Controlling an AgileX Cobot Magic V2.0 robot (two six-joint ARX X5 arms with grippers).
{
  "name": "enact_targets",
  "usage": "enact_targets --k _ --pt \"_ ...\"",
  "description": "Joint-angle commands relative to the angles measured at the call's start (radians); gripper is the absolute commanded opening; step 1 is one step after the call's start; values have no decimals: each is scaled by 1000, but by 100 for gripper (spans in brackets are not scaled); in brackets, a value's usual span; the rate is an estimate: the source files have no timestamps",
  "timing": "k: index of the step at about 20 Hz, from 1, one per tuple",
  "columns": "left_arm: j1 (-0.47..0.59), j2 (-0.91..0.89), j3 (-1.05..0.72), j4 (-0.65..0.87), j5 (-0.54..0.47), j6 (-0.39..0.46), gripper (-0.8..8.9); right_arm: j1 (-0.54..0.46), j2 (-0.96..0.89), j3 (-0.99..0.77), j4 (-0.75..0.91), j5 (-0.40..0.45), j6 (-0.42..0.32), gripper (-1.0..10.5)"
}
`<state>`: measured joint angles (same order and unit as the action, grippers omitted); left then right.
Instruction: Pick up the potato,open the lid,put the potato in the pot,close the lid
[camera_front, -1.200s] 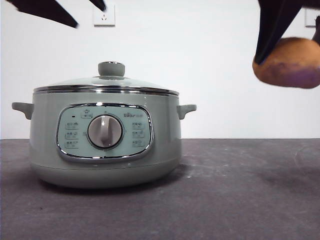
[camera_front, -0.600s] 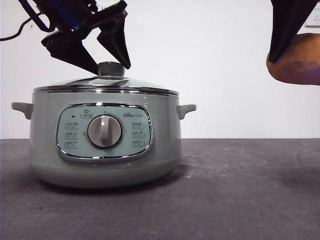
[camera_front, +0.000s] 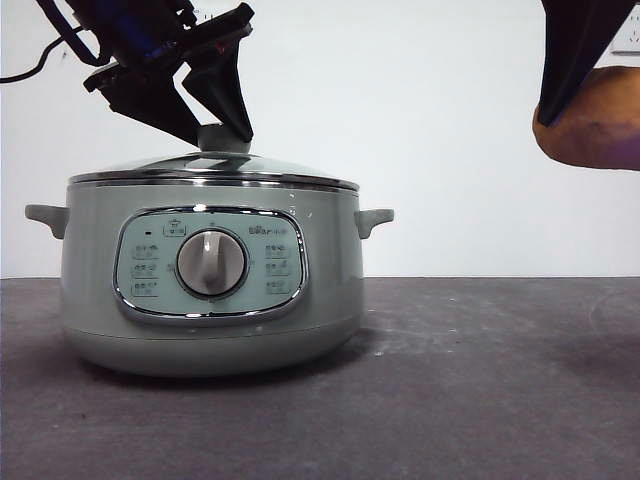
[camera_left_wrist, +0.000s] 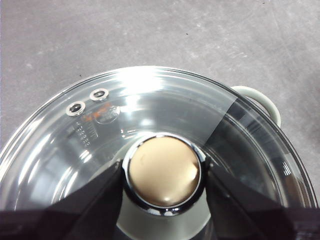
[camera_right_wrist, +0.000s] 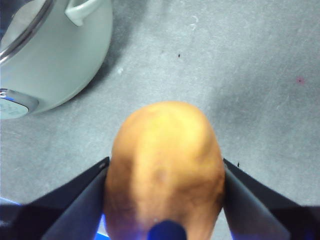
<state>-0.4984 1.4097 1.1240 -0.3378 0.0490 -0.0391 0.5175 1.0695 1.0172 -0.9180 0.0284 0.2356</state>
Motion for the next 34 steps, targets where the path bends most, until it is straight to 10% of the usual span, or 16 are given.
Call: enact_targets --k 1,9,34 --pt "0 -39 17 32 -1 16 -9 1 -12 2 25 -3 -5 -12" --pt "0 -303 126 -45 -59 23 -9 16 -6 20 209 -188 -19 -12" --pt "0 -720 257 -396 -135 41 -9 232 1049 832 285 -179 -309 -12"
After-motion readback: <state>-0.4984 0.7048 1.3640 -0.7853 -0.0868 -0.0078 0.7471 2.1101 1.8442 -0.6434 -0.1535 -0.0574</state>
